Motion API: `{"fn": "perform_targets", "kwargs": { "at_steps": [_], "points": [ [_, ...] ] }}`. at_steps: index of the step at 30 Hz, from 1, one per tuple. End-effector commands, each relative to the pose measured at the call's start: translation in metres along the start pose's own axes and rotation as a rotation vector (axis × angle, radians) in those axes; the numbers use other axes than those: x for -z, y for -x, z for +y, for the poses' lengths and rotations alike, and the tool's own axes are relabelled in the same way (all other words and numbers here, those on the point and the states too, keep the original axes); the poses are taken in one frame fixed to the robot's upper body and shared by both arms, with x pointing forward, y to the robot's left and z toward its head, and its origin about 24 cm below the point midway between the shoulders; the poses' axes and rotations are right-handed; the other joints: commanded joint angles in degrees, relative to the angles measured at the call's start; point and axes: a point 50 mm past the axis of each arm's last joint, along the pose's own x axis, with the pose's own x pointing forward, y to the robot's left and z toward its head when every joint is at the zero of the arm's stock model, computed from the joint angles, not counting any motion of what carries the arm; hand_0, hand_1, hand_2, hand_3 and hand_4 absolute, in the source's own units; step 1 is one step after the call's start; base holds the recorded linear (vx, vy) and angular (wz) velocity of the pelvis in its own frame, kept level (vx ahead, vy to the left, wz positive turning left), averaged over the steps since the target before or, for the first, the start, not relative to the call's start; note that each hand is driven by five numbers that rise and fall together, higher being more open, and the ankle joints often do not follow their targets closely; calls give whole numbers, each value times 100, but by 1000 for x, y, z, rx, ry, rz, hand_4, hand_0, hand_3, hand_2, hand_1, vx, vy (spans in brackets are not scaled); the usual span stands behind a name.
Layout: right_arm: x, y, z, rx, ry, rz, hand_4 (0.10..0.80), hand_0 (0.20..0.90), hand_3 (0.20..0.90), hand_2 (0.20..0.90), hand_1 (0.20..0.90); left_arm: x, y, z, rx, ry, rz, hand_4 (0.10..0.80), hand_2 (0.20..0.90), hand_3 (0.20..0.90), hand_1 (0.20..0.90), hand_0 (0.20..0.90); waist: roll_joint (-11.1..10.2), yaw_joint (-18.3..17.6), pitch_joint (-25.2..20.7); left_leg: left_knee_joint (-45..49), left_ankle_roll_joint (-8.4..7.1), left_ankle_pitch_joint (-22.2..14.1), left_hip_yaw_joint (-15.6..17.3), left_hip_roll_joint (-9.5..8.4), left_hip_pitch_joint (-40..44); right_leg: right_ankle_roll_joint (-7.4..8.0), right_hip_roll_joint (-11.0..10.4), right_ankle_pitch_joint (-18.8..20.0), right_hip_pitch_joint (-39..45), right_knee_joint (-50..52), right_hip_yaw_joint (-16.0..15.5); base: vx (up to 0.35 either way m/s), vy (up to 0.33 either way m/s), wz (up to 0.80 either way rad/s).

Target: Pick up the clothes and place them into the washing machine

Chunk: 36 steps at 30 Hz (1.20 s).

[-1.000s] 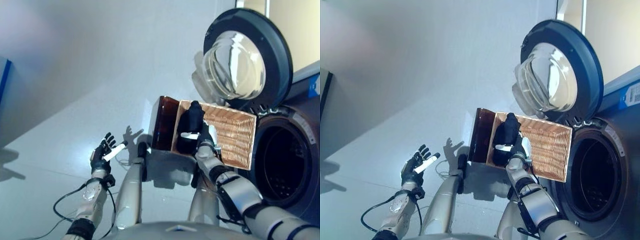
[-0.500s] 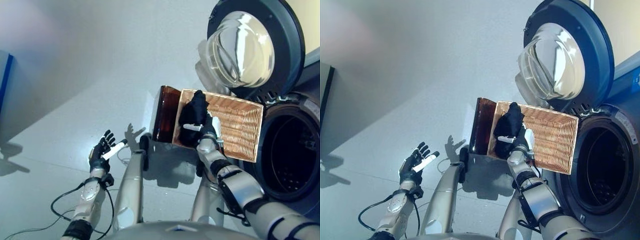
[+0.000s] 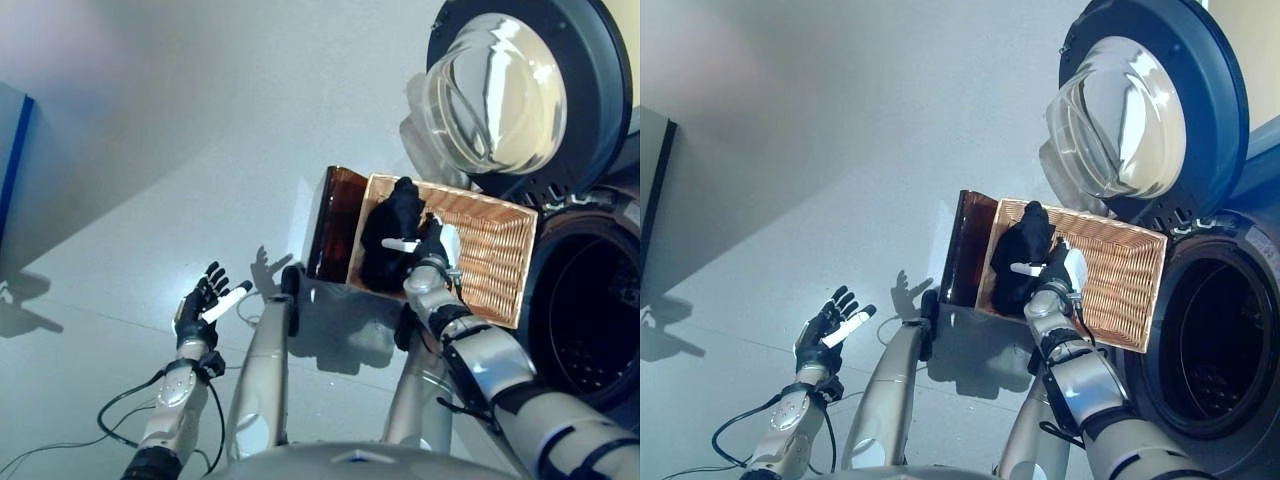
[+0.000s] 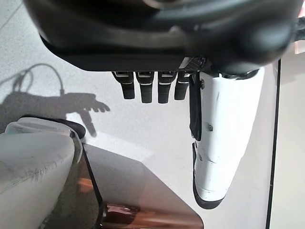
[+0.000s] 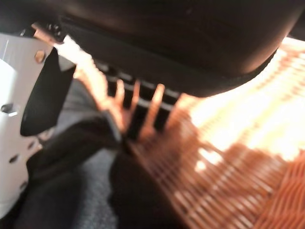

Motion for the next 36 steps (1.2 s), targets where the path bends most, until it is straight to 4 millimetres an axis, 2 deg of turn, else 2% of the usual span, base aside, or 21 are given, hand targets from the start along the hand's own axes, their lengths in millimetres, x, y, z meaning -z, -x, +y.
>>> {"fn": "perform_targets", "kwargs": {
  "at_steps": [1, 10, 22, 30, 36],
  "points": [
    [-34, 0, 9, -67, 8, -118, 800, 900, 900, 900, 900, -36, 3, 7, 43, -36, -169, 800, 900, 900, 900, 900, 223, 282, -112, 597, 104, -518, 92, -117, -230, -40, -11, 488, -61, -199, 83, 0, 0, 0],
    [-41, 4, 17, -106, 3, -132, 800, 900, 900, 900, 900, -42, 3, 7, 45, -44, -192, 800, 900, 900, 900, 900, 225, 358, -92, 655, 120, -520, 88, -167, -347, -23, -79, 475, -120, -151, 21, -5, 13, 4],
    [-47, 35, 63, -283, 8, -179, 800, 900, 900, 900, 900, -34, -1, 9, 21, -66, -147, 800, 900, 900, 900, 900, 153, 390, -61, 482, 160, -465, 118, -173, -273, 12, -78, 600, -57, -301, -20, 0, 0, 0],
    [-41, 38, 67, -303, 6, -176, 800, 900, 900, 900, 900, -29, -3, 11, 4, -84, -124, 800, 900, 900, 900, 900, 126, 349, -96, 373, 140, -434, 145, -159, -99, 20, -96, 639, 81, -432, -30, 0, 0, 0],
    [-47, 43, 73, -334, 6, -202, 800, 900, 900, 900, 900, -22, -2, 13, -2, -91, -93, 800, 900, 900, 900, 900, 128, 339, -141, 377, 128, -423, 149, -151, -122, -6, -103, 634, 79, -447, -22, -1, 4, -1]
  ]
}}
